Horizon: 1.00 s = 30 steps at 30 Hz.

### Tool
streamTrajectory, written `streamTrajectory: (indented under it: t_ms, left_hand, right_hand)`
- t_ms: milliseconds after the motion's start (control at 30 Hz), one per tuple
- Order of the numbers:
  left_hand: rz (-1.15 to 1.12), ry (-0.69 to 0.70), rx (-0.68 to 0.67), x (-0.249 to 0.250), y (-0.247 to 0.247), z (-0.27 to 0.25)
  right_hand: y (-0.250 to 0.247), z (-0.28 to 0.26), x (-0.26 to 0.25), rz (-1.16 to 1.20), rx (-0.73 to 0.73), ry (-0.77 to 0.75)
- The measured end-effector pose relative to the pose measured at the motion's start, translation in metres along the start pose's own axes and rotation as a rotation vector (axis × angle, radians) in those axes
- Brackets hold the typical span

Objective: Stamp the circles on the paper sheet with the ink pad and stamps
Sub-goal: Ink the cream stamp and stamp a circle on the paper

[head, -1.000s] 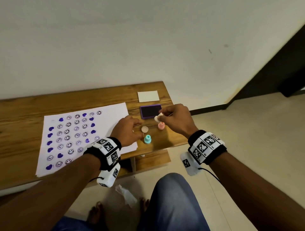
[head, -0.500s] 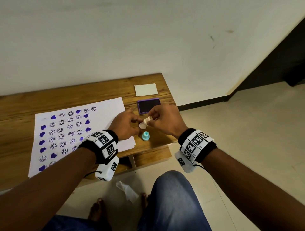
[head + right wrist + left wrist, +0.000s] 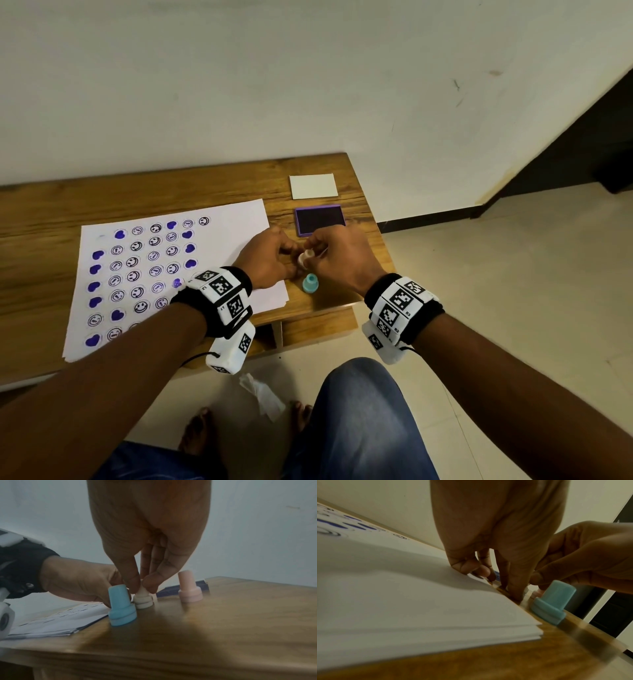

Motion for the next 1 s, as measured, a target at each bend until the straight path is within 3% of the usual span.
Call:
streamTrajectory:
  t_ms: [367, 733, 1000]
  left_hand:
    - [-0.012, -0.049, 0.018, -0.004, -0.001, -0.001]
    - [0.098, 0.005, 0.019, -0.001, 0.001, 0.0]
    - [0.07, 0.04, -0.007, 0.004, -0.003, -0.007]
  right_hand:
    - [0.009, 0.013, -0.009, -0.178, -0.078, 0.031]
    - [0.007, 0.006, -0.01, -0.154, -0.05, 0.03]
    - [-0.055, -0.002, 0.01, -0.082, 0.102, 0.13]
Point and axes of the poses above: each hand's wrist, its own z-axis towards the middle knuckle, its own y-axis out of the palm, x = y × z, the point moved 8 cm from there along z, towards the middle knuckle, and after that the axes turned 2 degrees about -y, right-handed, at the moved point
